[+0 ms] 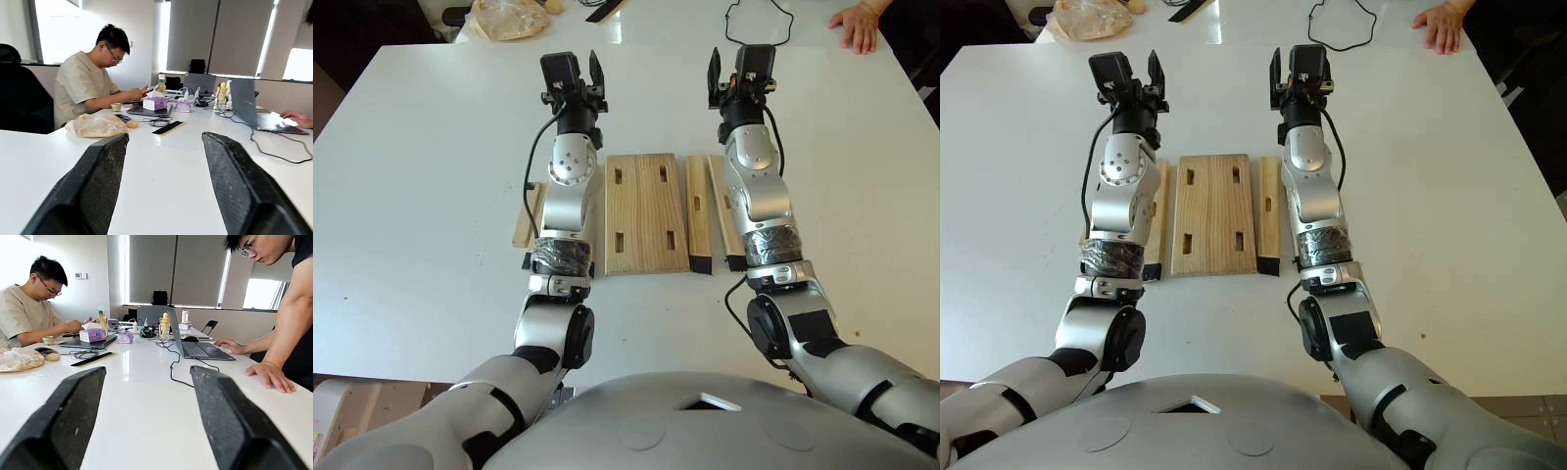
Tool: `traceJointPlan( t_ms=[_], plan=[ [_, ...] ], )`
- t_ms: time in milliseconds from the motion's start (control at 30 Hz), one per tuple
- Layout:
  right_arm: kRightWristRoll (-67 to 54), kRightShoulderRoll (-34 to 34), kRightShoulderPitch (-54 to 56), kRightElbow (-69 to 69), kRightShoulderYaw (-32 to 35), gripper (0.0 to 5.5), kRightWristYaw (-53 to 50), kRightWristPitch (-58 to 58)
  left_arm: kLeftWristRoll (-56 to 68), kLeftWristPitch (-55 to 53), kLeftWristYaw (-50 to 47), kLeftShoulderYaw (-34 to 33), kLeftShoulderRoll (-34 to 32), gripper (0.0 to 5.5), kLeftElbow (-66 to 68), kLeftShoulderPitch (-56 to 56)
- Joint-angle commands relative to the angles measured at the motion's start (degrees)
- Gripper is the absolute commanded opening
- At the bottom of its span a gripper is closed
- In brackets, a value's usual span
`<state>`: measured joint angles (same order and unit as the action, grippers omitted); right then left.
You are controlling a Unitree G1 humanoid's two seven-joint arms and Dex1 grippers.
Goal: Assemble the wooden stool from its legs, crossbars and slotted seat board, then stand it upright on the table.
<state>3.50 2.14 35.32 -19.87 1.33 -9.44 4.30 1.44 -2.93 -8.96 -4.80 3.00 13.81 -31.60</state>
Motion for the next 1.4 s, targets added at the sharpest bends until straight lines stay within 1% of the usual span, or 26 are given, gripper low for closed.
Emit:
traceJointPlan(
  t_ms=[33, 167, 567, 767, 1067, 1200, 1400],
  plan=[
    [-0.06, 0.87, 2.08, -0.98, -0.01, 3.17, -0.73, -0.84, 0.04, 0.34, 0.27, 0.01, -0.36, 2.79, 0.87, -1.87],
    [0.14, 2.25, 0.78, -0.89, 0.77, 3.17, -3.60, -0.19, -0.27, -0.21, -0.03, 0.42, 0.32, 2.79, 0.57, -0.93],
    [0.91, 3.12, 0.90, -1.03, -1.47, 3.17, -2.08, -0.68, -1.50, 0.23, -4.14, 0.54, 2.75, 2.79, 2.29, -1.12],
    [4.13, 2.51, 0.31, -0.26, -3.21, 3.17, -3.70, -2.72, 0.00, -1.63, -3.59, 0.51, 3.64, 2.79, 0.52, -0.69],
    [5.79, 2.72, 1.72, -2.23, -3.62, 3.17, -5.63, -6.16, -2.30, 0.58, -3.73, 1.43, 2.16, 2.79, 1.56, -1.83],
    [5.53, 2.13, 3.50, -4.49, -2.87, 3.17, -5.85, -7.56, -0.21, -0.69, -2.73, 0.21, 1.96, 2.79, 2.34, -4.00],
    [5.41, 2.14, 4.89, -6.65, -2.09, 3.17, -7.04, -8.51, -0.88, -0.59, -2.51, 0.42, 1.41, 2.79, 2.93, -5.19]
  ],
)
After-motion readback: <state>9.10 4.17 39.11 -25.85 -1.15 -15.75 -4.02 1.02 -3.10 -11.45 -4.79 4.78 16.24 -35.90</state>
